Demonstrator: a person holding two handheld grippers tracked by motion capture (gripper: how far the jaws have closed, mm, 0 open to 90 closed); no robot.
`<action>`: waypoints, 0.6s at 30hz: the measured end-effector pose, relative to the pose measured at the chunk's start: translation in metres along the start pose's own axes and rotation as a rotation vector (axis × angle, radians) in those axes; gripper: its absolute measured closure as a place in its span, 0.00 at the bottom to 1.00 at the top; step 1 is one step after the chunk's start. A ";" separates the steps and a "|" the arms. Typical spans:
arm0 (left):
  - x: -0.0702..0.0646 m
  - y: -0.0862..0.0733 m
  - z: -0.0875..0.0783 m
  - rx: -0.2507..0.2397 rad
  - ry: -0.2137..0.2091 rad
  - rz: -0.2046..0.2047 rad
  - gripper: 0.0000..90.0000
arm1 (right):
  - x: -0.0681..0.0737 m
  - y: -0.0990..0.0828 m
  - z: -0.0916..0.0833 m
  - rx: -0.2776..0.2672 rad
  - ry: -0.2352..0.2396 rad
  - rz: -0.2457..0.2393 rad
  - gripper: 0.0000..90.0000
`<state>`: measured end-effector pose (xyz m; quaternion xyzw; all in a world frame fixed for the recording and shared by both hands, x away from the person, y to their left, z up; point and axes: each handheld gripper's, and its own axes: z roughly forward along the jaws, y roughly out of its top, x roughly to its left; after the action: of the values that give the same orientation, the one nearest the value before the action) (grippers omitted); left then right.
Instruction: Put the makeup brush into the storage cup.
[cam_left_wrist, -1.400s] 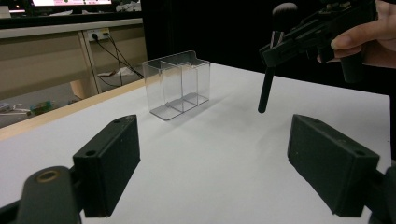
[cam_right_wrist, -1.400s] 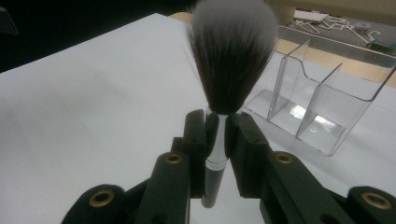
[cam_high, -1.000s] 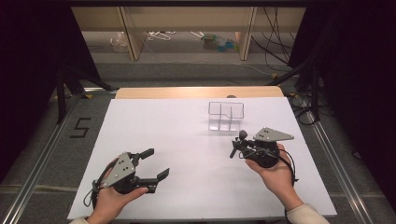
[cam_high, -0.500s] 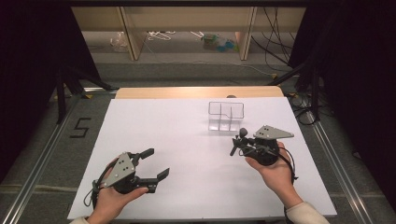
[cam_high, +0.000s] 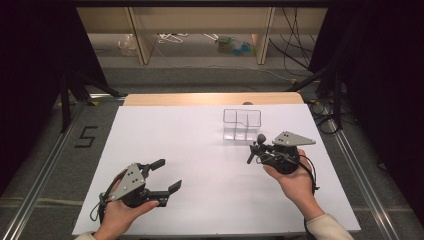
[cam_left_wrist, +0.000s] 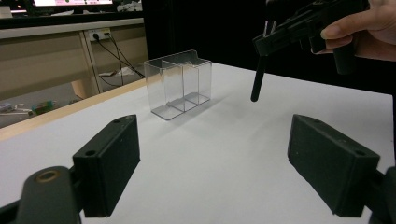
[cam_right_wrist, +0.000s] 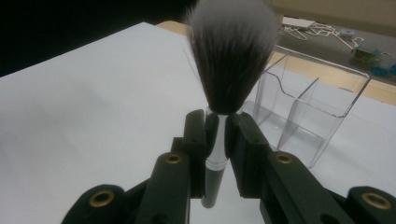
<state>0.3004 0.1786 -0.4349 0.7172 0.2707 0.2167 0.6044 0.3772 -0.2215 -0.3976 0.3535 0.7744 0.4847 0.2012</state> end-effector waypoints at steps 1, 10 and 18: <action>0.000 0.000 0.000 -0.001 0.000 0.001 0.19 | 0.000 0.000 0.000 0.001 0.002 0.000 0.86; 0.000 0.000 0.000 0.002 -0.002 0.000 0.19 | -0.004 0.004 0.002 -0.017 -0.004 -0.002 0.86; 0.001 0.000 0.000 0.001 -0.001 0.000 0.19 | -0.006 0.006 0.003 -0.022 -0.013 0.001 0.86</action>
<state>0.3010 0.1790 -0.4353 0.7178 0.2703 0.2161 0.6042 0.3854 -0.2224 -0.3939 0.3547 0.7676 0.4909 0.2100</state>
